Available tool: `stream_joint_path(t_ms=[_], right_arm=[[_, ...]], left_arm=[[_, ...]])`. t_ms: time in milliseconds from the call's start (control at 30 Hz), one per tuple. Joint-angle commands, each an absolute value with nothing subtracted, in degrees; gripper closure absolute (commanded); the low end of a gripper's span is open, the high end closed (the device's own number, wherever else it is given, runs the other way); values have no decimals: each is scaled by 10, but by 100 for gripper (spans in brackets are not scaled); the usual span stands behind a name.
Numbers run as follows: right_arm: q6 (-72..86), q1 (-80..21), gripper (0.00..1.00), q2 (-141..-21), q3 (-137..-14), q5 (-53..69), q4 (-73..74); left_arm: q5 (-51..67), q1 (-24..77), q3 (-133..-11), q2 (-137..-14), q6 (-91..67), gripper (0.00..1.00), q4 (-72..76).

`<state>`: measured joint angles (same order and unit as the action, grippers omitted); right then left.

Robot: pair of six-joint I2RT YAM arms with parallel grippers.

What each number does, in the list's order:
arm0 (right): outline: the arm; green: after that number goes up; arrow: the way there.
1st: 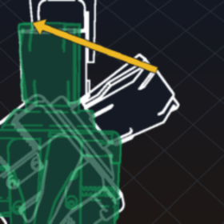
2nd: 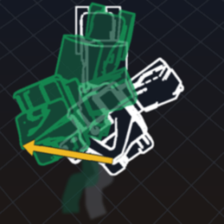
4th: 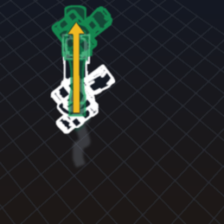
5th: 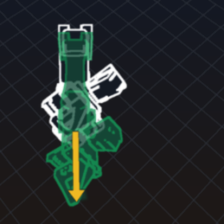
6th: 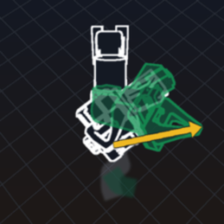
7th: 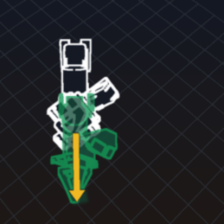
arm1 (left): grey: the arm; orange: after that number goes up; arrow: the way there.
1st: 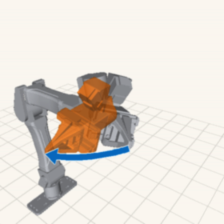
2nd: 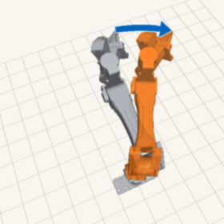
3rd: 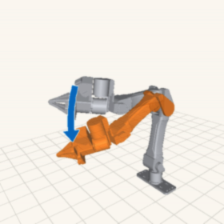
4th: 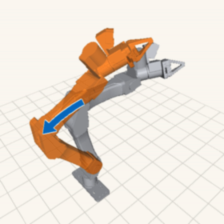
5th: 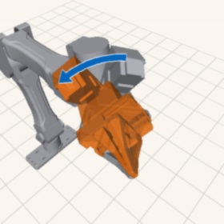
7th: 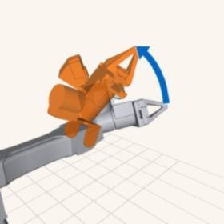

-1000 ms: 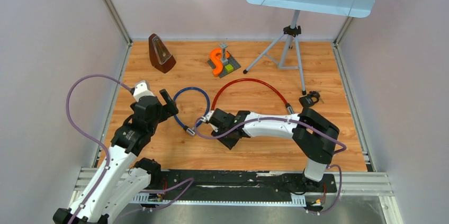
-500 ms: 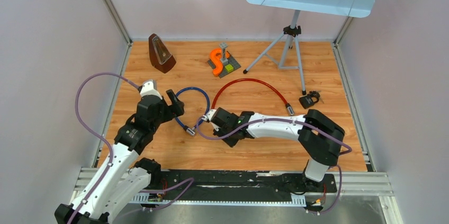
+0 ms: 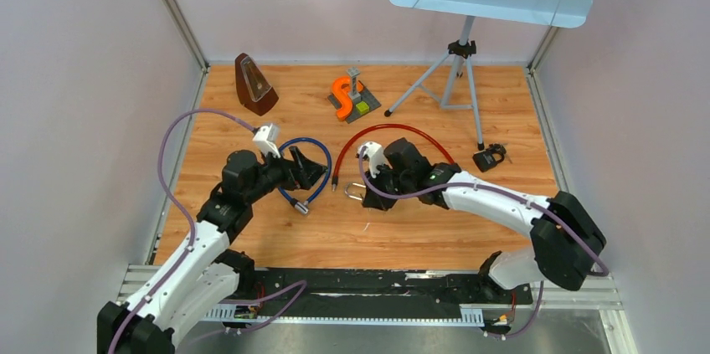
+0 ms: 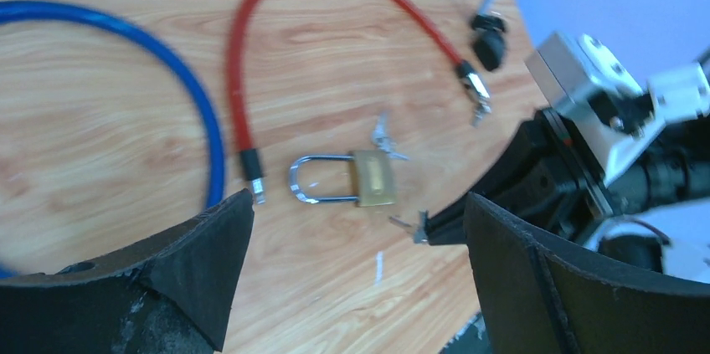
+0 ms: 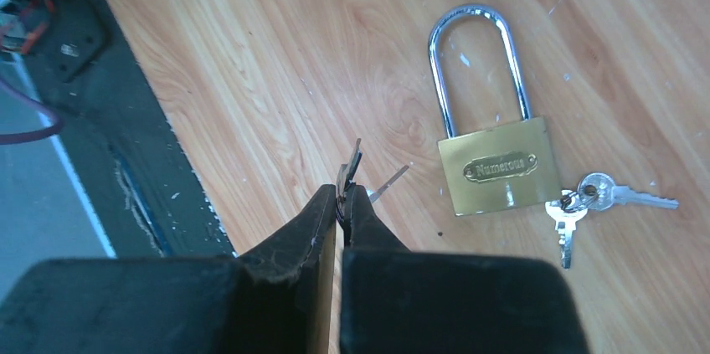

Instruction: Unlock with the key

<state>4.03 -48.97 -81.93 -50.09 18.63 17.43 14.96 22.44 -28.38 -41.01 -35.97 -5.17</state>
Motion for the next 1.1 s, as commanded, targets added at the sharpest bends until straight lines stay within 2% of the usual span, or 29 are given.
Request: stream_joint_path(t_ms=[0, 200, 700, 900, 1067], right_arm=[[43, -449, 100, -759, -477, 306, 81], [80, -407, 100, -704, -455, 385, 17], [112, -391, 100, -664, -456, 455, -41], [118, -392, 100, -665, -455, 467, -50], [120, -391, 100, -667, -454, 475, -58]], left_arm=[[323, 225, -275, -450, -358, 1, 133], [405, 234, -274, -504, -391, 5, 278], [446, 319, -313, -596, -380, 18, 332], [450, 330, -322, -615, -378, 31, 341], [451, 333, -324, -625, -383, 48, 349]])
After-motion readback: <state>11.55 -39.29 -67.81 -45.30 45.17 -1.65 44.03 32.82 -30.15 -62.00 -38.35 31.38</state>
